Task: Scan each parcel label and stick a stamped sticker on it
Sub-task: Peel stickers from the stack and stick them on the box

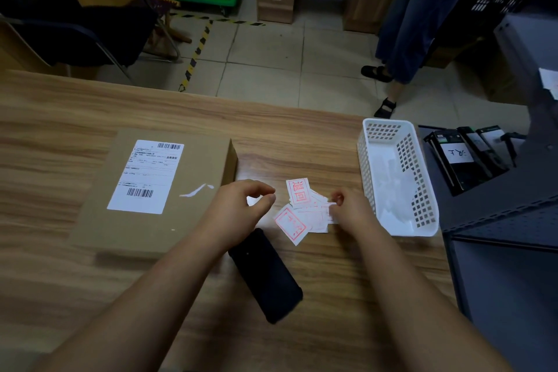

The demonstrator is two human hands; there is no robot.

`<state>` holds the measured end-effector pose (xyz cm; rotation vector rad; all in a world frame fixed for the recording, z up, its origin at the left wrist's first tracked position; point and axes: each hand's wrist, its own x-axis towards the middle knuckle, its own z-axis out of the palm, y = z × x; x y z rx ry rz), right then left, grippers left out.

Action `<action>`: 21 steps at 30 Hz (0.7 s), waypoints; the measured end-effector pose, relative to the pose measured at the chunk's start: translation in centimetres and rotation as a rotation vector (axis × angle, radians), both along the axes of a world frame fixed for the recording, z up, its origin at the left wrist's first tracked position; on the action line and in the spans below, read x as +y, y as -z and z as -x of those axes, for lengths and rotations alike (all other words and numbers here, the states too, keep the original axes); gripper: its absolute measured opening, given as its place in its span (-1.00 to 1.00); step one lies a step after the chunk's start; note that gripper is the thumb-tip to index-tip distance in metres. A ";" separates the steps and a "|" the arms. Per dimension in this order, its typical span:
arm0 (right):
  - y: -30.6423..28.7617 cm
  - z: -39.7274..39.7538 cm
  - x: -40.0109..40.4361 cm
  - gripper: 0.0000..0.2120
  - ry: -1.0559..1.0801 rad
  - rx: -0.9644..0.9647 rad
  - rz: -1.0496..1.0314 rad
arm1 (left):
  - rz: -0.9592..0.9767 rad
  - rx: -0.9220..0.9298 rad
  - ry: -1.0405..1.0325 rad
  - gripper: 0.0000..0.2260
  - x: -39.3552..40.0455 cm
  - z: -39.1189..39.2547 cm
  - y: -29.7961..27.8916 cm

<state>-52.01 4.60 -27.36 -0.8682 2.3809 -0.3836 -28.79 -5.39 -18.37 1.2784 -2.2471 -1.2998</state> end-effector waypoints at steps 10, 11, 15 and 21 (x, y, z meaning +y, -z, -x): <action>-0.7 0.0 -1.0 -0.91 -0.137 0.021 -0.214 | -0.003 -0.018 0.004 -0.87 -0.3 0.0 0.0; -1.0 0.0 -1.0 -0.92 -0.111 -0.009 -0.198 | -0.002 -0.016 0.003 -0.87 -0.4 0.0 0.0; -4.0 0.0 -0.8 -0.77 0.011 -0.124 -0.113 | 0.020 -0.011 0.013 -0.85 -0.8 0.4 -0.5; -13.8 -0.1 -0.4 -0.83 0.024 -0.495 0.134 | 0.008 0.131 0.008 -0.84 -1.7 1.4 -4.3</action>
